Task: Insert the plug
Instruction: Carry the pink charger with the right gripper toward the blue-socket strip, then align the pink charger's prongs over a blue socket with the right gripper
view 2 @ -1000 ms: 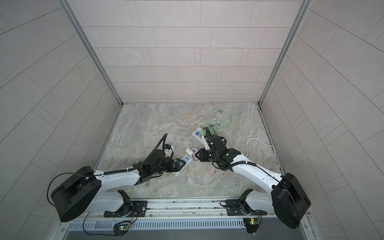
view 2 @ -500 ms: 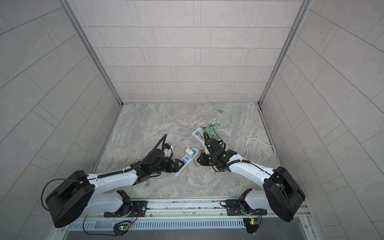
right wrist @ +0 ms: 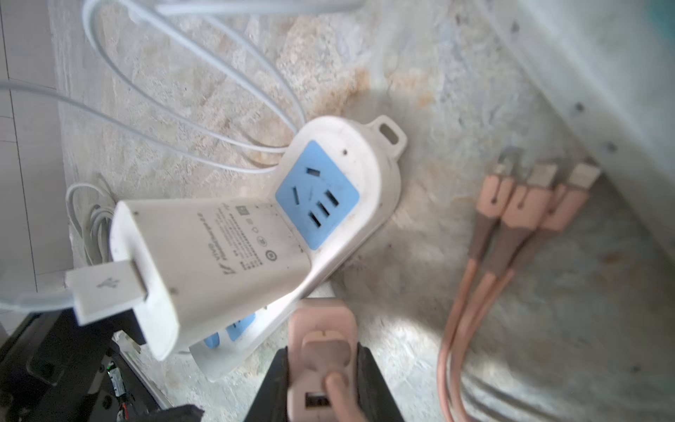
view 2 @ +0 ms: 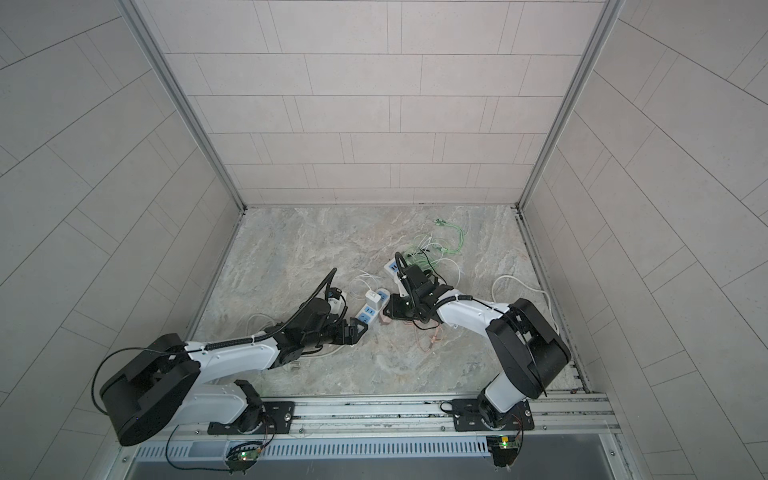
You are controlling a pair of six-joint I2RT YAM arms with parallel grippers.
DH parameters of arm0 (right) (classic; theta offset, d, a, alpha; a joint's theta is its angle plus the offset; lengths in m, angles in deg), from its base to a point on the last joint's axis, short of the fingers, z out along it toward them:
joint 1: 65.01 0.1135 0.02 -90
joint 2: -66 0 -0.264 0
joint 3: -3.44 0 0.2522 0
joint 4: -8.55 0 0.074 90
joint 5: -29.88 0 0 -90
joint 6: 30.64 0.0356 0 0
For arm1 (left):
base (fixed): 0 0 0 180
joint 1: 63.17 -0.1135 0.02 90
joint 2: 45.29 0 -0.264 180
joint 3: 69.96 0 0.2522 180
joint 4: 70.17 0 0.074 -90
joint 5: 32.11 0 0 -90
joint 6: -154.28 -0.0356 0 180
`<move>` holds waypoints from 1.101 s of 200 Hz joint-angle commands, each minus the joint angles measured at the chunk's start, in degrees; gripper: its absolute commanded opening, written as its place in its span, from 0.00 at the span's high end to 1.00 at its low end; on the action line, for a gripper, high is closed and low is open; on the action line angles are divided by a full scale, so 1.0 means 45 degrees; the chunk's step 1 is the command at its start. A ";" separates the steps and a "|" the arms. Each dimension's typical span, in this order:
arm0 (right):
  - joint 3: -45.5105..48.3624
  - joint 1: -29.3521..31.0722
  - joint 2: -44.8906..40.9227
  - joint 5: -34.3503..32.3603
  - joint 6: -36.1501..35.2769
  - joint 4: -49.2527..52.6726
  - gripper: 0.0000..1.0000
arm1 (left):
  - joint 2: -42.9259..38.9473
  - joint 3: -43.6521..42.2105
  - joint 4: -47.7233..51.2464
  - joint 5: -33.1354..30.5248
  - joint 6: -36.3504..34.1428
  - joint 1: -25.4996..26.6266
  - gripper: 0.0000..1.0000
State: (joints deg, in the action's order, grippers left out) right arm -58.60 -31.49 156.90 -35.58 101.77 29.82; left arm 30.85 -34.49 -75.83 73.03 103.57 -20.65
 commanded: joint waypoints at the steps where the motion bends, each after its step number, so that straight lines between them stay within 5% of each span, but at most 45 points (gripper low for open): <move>1: -0.0921 -0.0224 0.0877 0.0113 -0.0108 -0.0298 1.00 | 0.0519 -0.0180 -0.1570 0.0249 0.0251 -0.0070 0.09; 63: -0.4082 -0.0328 0.3919 0.0761 -0.0040 -0.0185 1.00 | 0.2775 0.0732 -0.4018 0.1491 0.0423 -0.0808 0.09; 112: -0.4364 -0.0332 0.3443 -0.0620 -0.0861 0.1271 1.00 | 0.3370 0.0683 -0.5058 0.1904 0.0959 -0.1022 0.10; 153: -0.4158 -0.0307 0.2490 -0.1794 -0.1773 0.2057 1.00 | 0.1970 0.0624 -0.3199 0.1098 0.0568 -0.1047 0.10; 220: -0.4228 0.0110 0.1503 -0.1213 -0.4225 0.1436 1.00 | -0.2795 0.0782 0.2425 -0.1645 -0.1252 -0.1071 0.07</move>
State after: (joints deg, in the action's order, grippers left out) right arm -76.59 -32.67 166.42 -41.03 88.96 36.44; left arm 23.50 -31.47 -76.55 71.87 102.15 -25.17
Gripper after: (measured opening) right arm 0.243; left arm 0.919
